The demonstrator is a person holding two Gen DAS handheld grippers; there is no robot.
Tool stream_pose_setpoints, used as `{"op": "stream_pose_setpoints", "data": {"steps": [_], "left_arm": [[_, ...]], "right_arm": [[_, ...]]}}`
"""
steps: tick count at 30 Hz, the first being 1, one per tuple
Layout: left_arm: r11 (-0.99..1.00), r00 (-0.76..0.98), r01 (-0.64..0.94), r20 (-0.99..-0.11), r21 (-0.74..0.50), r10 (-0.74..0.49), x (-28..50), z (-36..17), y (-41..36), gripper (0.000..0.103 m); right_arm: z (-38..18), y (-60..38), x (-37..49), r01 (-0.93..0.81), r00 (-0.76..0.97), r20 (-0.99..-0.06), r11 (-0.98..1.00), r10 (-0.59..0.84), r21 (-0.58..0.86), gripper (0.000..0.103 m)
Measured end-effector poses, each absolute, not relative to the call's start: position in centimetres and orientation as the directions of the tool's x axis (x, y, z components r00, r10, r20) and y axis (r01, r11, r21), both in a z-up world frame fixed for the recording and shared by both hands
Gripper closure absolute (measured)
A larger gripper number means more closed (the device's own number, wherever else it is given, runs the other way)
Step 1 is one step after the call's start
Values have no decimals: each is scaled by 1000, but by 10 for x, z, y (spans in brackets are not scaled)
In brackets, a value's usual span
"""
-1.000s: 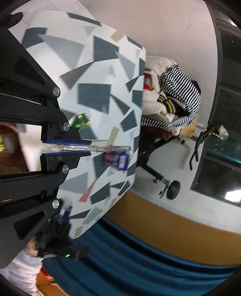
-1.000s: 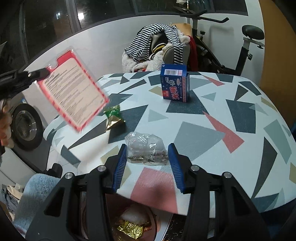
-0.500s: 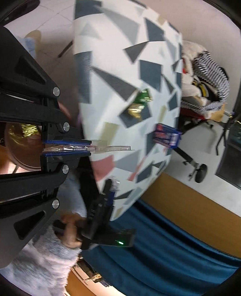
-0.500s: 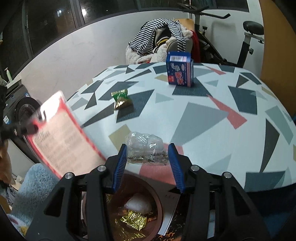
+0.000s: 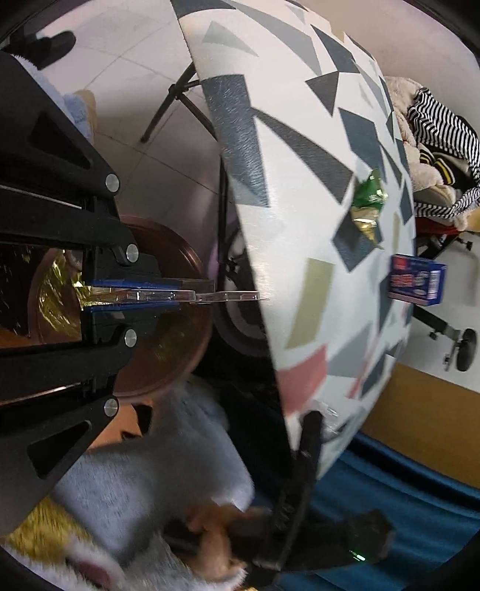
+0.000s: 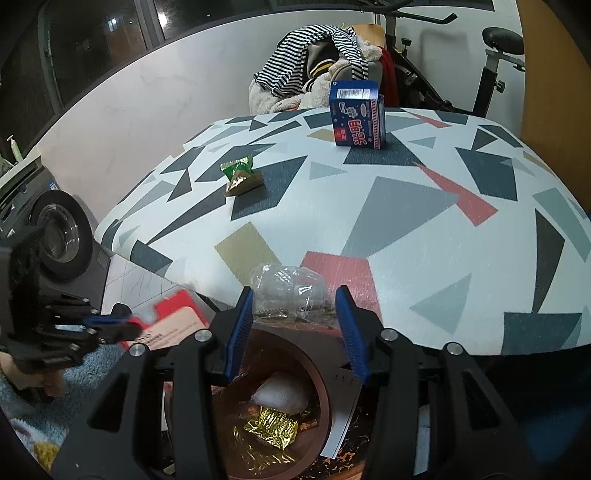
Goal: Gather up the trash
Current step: 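Open the left gripper over the bin while the right gripper drops the clear bag in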
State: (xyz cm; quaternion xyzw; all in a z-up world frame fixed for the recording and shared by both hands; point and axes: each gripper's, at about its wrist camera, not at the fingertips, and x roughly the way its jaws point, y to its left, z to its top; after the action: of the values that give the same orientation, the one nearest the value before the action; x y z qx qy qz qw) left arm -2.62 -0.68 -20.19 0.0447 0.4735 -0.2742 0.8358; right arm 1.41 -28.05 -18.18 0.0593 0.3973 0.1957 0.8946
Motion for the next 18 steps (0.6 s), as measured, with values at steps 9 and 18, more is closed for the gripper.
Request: {"op": "stream_pose_setpoints", "data": {"steps": [9,18], "left_arm": [[837,353,497,-828,-229,-436,-19,-224,-13,65],[851,474,468,-745,-238,-469,-32,-196,-3,21]], "right_arm": [[-190,-276,11,-308,589,-699,913,404,268,56],[-203,-256,3,-346,547,-725,902,418,258,56]]}}
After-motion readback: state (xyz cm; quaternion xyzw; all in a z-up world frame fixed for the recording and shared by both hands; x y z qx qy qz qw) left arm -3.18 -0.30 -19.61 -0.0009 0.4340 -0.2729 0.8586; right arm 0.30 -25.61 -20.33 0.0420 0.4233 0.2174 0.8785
